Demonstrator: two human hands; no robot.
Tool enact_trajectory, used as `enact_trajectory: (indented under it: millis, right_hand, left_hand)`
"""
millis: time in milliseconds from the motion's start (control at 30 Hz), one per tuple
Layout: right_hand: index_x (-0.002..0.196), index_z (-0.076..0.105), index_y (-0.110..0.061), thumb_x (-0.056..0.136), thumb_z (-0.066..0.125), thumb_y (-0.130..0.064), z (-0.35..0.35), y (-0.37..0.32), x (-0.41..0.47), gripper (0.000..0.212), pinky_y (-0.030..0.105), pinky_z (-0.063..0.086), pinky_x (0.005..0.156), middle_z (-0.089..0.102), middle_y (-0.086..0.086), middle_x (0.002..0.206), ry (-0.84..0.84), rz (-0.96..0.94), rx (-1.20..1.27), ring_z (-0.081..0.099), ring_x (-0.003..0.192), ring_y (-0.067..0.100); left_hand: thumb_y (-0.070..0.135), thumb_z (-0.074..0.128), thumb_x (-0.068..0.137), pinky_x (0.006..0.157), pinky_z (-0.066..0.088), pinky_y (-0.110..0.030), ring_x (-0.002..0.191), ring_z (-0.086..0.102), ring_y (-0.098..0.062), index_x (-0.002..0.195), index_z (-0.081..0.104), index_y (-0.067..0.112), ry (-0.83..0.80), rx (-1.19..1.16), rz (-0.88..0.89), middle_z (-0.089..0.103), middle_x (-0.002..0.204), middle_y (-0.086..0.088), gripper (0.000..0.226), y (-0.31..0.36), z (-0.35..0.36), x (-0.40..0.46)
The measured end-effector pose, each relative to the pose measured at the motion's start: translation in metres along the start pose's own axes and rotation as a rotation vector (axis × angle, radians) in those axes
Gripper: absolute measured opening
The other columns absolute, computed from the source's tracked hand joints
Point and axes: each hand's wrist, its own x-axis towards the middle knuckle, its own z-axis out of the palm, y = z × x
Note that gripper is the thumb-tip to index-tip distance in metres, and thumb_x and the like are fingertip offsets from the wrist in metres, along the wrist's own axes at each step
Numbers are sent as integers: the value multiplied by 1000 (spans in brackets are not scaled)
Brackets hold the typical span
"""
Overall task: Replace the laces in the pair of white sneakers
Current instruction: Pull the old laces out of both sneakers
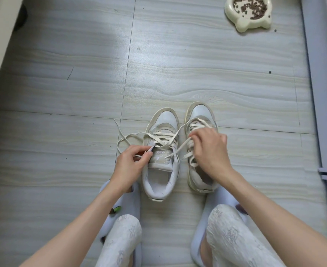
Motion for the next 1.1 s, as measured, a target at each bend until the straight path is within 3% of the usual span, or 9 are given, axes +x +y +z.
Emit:
enact_trajectory:
  millis: [167, 333, 433, 567, 667, 733, 933, 1000, 1100]
  right_hand:
    - [76, 57, -17, 95, 43, -3, -35, 14, 19, 28, 23, 47, 65, 62, -4, 69, 10, 454, 768, 57, 65, 10]
    - [60, 65, -9, 95, 52, -24, -35, 2, -1, 40, 33, 52, 70, 68, 6, 61, -440, 201, 570, 63, 63, 21]
    - [77, 67, -14, 92, 51, -31, -14, -2, 1, 29, 32, 47, 75, 66, 4, 75, -273, -3, 285, 59, 75, 20]
    - [112, 64, -10, 83, 53, -26, 9, -2, 17, 35, 44, 43, 91, 64, 8, 109, -131, -314, -50, 57, 107, 29]
    - [133, 46, -13, 89, 52, -20, 15, -2, 29, 44, 60, 5, 111, 46, 4, 140, -347, -338, -391, 25, 141, 27]
    - [119, 56, -14, 89, 51, -14, 18, -1, 33, 30, 63, -9, 108, 56, 4, 127, -350, -375, -481, 29, 139, 26]
    - [98, 56, -12, 86, 54, -12, 12, -8, 15, 12, 52, 11, 114, 63, 6, 86, -206, -370, -326, 58, 95, 29]
    - [105, 59, -10, 79, 64, -11, 15, -6, 11, 27, 56, 23, 109, 64, 8, 97, -135, -442, -277, 59, 102, 30]
    - [128, 47, -12, 90, 52, -20, 14, -7, 17, 39, 52, 2, 114, 52, 5, 128, -396, -390, -354, 37, 132, 24]
  left_hand:
    - [19, 64, 87, 73, 44, -11, 80, 57, 6, 93, 67, 25, 30, 58, 49, 64, 96, 8, 9, -6, 3, -2]
    - [27, 49, 79, 96, 33, -16, 110, 43, 0, 128, 52, 18, -95, 307, 293, 45, 123, 9, 50, 3, 1, 9]
    - [36, 44, 76, 104, 28, -24, 121, 43, -13, 117, 61, 17, -246, 434, 356, 50, 127, 3, 48, 14, 3, 24]
    - [27, 49, 83, 84, 33, -35, 98, 57, -22, 96, 63, 18, -160, 699, 461, 58, 104, 1, 21, 21, 3, 34]
    - [19, 59, 86, 82, 27, -34, 88, 56, -25, 92, 60, 15, -132, 797, 478, 55, 94, -2, 7, 28, 4, 35]
    - [23, 59, 86, 84, 26, -36, 92, 54, -26, 87, 59, 15, -120, 866, 467, 56, 91, -3, 8, 31, 5, 33]
    - [54, 35, 78, 83, 36, -35, 87, 55, -21, 74, 59, 14, -165, 707, 326, 61, 83, 1, 47, 38, -8, 25]
    - [57, 31, 75, 71, 45, -37, 72, 55, -20, 74, 58, 15, -193, 592, 330, 58, 69, 3, 50, 42, -14, 14]
    - [62, 33, 77, 64, 46, -38, 61, 51, -19, 74, 60, 18, -372, 606, 270, 57, 60, 1, 51, 51, -21, 0]
